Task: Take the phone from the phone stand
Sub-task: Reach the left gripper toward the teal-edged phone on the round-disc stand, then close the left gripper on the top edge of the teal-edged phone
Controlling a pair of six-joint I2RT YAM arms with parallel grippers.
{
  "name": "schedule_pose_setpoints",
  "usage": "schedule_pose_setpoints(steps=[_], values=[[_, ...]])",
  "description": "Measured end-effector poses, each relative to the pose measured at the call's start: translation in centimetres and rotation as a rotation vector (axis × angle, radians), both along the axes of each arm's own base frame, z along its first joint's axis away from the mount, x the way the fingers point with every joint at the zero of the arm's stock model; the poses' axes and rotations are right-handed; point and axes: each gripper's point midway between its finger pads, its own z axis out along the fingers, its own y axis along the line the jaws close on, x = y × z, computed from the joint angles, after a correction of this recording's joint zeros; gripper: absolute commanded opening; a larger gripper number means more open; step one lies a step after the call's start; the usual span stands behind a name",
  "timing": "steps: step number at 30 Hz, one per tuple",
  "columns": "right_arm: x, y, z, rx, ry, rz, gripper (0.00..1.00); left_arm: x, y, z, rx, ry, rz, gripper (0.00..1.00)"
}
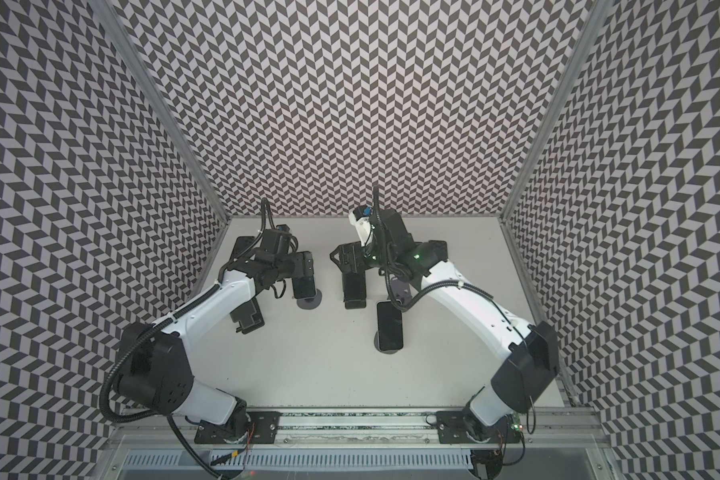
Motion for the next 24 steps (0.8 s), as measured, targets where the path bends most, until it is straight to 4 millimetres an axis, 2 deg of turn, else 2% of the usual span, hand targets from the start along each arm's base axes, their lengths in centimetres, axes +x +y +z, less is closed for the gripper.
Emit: schedule_pose_setpoints(steps=[13,24], values=[[0.0,0.1,-0.1,-0.016,-0.001,0.011,0.88,0.4,-0.2,-2.0,0.007,0.04,0.011,1.0],[-0.1,0.3,0.1,-0.005,-0.001,0.022,0.88,1.0,-0.2,-1.5,-0.005,0.011,0.031,0.97]])
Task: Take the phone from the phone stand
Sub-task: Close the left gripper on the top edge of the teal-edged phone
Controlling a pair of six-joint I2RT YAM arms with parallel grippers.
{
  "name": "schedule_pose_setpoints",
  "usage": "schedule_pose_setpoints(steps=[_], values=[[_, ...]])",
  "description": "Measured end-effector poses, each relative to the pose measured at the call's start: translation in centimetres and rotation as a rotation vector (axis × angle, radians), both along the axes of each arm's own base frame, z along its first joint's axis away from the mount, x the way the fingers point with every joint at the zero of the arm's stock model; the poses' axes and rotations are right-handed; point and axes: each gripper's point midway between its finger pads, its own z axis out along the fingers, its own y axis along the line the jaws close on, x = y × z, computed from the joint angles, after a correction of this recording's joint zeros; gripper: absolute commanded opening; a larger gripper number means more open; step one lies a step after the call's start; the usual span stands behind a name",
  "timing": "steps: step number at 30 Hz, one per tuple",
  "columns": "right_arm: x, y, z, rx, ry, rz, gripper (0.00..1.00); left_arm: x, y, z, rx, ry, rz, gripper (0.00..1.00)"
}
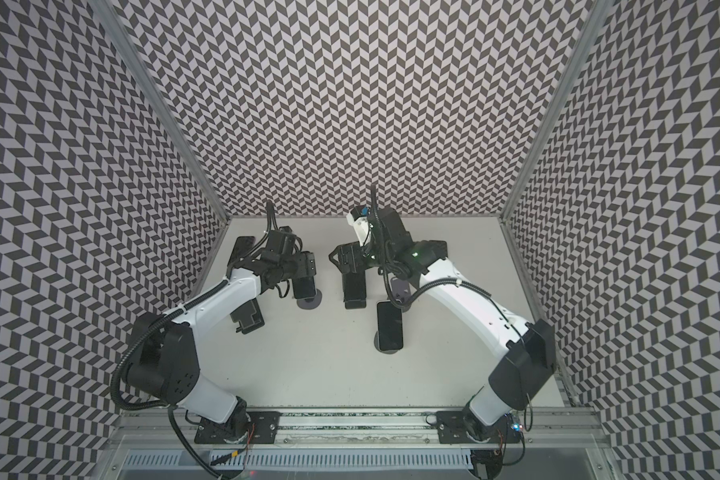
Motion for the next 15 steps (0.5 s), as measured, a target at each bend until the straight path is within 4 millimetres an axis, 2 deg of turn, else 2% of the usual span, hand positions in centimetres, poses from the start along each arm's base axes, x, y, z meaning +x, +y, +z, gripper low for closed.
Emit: schedule_pose_setpoints(steps=[4,9,15], values=[[0.0,0.2,0.1,0.005,-0.003,0.003,0.88,0.3,-0.2,-0.2,-0.015,-0.003,0.011,0.97],[-0.1,0.1,0.0,0.002,-0.003,0.001,0.88,0.4,-0.4,-1.7,-0.012,0.029,0.019,0.96],[-0.1,0.1,-0.5,-0.005,0.004,0.0,0.88,0.5,-0.5,-1.9,-0.012,0.03,0.027,0.91]])
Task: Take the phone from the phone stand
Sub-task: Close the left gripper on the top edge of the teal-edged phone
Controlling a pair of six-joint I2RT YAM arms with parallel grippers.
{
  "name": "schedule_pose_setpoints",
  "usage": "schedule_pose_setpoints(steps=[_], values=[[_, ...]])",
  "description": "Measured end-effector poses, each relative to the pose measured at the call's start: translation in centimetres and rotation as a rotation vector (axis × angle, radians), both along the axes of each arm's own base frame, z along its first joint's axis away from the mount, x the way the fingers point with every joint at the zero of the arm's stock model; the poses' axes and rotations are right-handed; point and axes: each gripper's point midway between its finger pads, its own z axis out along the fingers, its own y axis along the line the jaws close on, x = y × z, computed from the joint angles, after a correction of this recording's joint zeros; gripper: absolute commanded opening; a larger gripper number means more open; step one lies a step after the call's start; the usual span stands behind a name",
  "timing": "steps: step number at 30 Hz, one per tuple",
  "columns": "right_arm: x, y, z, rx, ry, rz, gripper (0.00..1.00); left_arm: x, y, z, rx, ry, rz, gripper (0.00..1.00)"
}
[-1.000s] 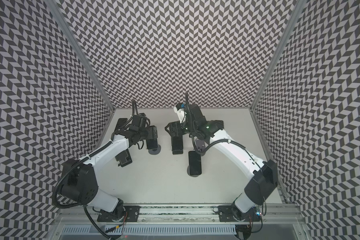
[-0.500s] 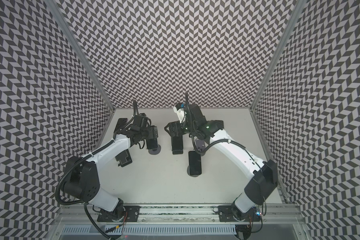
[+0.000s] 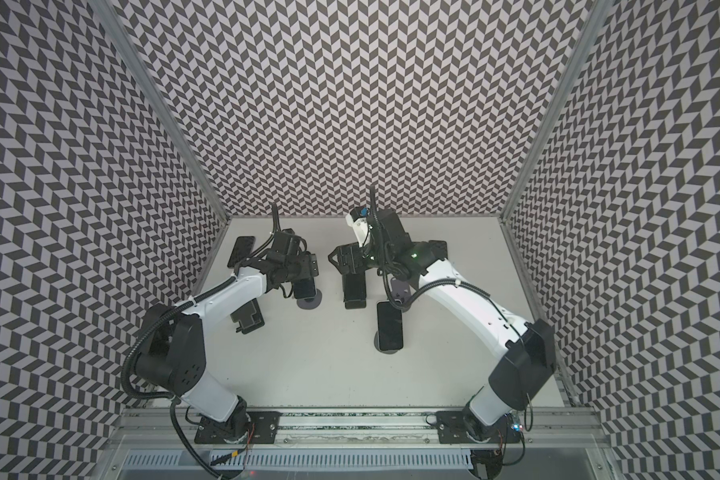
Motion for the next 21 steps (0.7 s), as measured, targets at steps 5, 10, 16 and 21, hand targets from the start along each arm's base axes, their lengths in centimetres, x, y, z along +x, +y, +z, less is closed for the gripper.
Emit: schedule_pose_setpoints(steps=[5,10,16,21], values=[[-0.1,0.0,-0.3,-0.004,0.006,0.001,0.88,0.0,-0.3,-0.1,0.005,-0.002,-0.005,0.87],[-0.1,0.0,-0.3,-0.003,0.006,0.002,0.88,0.0,-0.6,-0.9,0.024,0.013,-0.018,0.84],[-0.1,0.0,-0.4,-0.003,0.005,0.002,0.88,0.0,-0.5,-1.3,0.041,0.018,-0.019,0.82],[-0.1,0.0,-0.6,-0.008,0.009,0.002,0.88,0.0,-0.5,-1.8,0.056,0.03,-0.028,0.81]])
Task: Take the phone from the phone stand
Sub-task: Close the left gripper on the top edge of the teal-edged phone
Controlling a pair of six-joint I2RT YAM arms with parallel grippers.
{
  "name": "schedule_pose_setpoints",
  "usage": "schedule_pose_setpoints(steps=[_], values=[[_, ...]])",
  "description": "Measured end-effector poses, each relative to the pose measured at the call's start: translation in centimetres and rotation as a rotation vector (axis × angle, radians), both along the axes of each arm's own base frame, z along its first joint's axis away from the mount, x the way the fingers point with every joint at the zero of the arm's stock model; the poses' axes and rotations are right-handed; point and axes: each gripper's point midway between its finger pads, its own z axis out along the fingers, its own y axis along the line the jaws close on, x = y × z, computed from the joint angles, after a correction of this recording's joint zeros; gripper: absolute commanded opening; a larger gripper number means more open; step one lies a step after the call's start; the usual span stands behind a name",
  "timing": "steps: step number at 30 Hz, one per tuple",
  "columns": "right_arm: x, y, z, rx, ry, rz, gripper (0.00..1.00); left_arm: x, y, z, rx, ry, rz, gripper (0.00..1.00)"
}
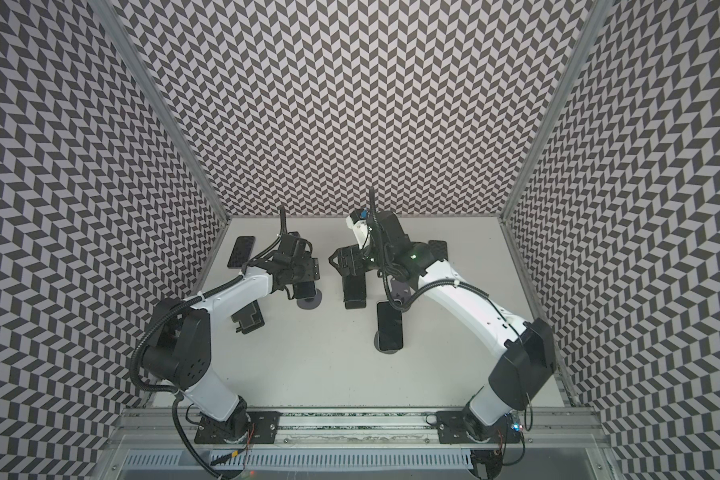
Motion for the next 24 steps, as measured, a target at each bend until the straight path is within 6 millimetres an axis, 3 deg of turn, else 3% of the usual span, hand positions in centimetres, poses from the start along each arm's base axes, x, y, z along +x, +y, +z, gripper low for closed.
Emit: schedule_pose_setpoints(steps=[24], values=[[-0.06,-0.05,-0.45,-0.006,0.007,0.0,0.88,0.06,0.06,-0.22,0.029,0.002,-0.024,0.69]])
